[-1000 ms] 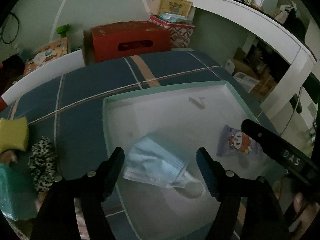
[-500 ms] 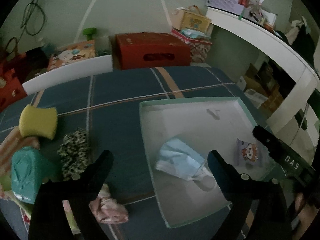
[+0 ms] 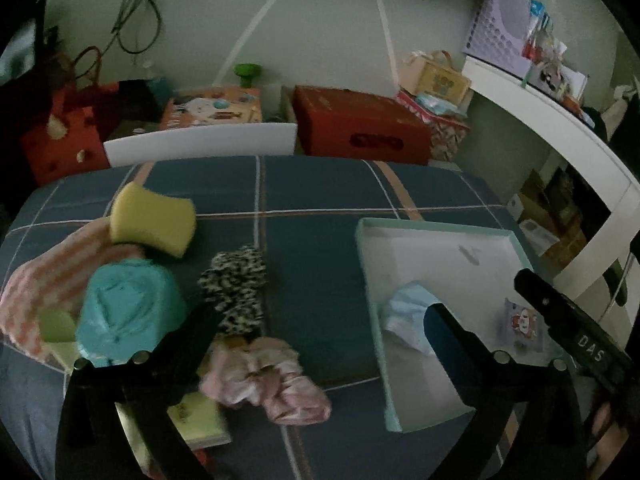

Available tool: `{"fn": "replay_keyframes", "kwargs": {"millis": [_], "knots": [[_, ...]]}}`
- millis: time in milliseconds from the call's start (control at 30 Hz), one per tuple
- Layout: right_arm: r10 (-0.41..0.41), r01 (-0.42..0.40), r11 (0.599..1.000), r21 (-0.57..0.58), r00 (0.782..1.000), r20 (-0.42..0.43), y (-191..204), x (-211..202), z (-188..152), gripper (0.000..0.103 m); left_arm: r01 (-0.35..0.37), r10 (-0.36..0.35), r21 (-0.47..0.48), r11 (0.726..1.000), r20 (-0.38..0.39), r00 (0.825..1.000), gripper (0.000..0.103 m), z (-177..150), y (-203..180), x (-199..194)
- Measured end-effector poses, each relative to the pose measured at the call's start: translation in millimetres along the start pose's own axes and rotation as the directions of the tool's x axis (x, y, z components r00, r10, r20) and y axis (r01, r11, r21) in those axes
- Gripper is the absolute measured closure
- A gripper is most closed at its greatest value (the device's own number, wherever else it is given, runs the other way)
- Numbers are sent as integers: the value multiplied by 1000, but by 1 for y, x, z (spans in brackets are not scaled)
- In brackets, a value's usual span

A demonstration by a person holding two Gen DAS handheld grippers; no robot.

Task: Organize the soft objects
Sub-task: 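Withdraw both tools from the tray back toward the pile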

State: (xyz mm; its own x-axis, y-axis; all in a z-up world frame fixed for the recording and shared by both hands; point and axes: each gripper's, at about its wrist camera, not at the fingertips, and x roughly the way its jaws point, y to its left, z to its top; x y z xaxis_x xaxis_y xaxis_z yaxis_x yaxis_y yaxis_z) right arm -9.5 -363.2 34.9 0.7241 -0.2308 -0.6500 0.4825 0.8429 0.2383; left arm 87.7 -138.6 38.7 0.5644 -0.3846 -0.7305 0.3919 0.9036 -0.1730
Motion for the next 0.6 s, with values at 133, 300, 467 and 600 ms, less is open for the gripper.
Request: {"fn": "replay_keyframes", "kwargs": {"millis": [133,300,467,600], "knots": [[44,-45,998,-42,999,-21,26,0,-7,0,-19,19,-48,999,-5,1000,0,-7,24,-13],[126,-132,985,-115,990,-63,66,-2,-18,0,-29,26,-145,989,-25,999,0,-12,66,-34],[240,-255,957,-138,963,-121,103,-4,-29,0,-165,166,-171,971,-9,986,0,-16,106,-64],[258,-287,936,-202,953,-161,134,-7,-44,0,-253,257,-220,942,-9,966,0,-21,141,-82]]}}
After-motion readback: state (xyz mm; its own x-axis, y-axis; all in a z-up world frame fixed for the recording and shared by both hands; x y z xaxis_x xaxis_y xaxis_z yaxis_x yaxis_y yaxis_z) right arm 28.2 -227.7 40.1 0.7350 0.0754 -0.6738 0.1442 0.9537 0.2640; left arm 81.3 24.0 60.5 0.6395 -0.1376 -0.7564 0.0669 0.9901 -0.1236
